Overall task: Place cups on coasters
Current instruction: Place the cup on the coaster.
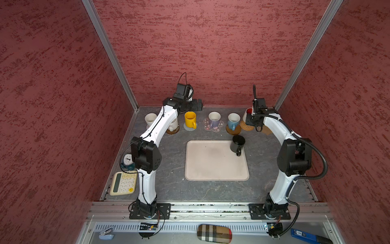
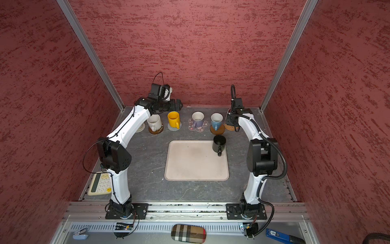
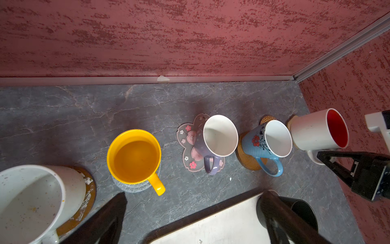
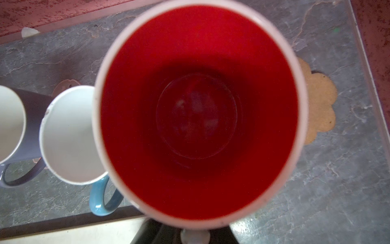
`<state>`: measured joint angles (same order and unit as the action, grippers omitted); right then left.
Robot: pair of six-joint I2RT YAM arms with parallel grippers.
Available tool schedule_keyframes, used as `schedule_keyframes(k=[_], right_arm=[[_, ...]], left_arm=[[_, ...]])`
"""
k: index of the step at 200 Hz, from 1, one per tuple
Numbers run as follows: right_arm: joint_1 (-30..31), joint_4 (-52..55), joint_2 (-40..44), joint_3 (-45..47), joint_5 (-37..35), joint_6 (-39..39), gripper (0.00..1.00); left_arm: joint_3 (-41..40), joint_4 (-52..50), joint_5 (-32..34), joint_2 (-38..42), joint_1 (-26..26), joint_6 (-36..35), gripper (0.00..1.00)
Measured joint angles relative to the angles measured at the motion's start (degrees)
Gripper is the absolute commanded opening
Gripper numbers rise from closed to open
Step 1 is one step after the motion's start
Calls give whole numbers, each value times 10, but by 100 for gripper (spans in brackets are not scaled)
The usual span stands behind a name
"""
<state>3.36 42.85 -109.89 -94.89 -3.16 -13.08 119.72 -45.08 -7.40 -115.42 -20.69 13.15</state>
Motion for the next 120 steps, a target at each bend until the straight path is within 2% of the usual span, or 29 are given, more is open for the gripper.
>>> schedule_keyframes(k=[51, 120], right_arm=[[-7, 0, -59, -60, 6, 0, 0], [-15, 0, -97, -68, 3, -1, 0]], left_arm=[[26, -3, 4, -25, 0, -6, 99], [26, -4, 4, -35, 2, -10, 100]])
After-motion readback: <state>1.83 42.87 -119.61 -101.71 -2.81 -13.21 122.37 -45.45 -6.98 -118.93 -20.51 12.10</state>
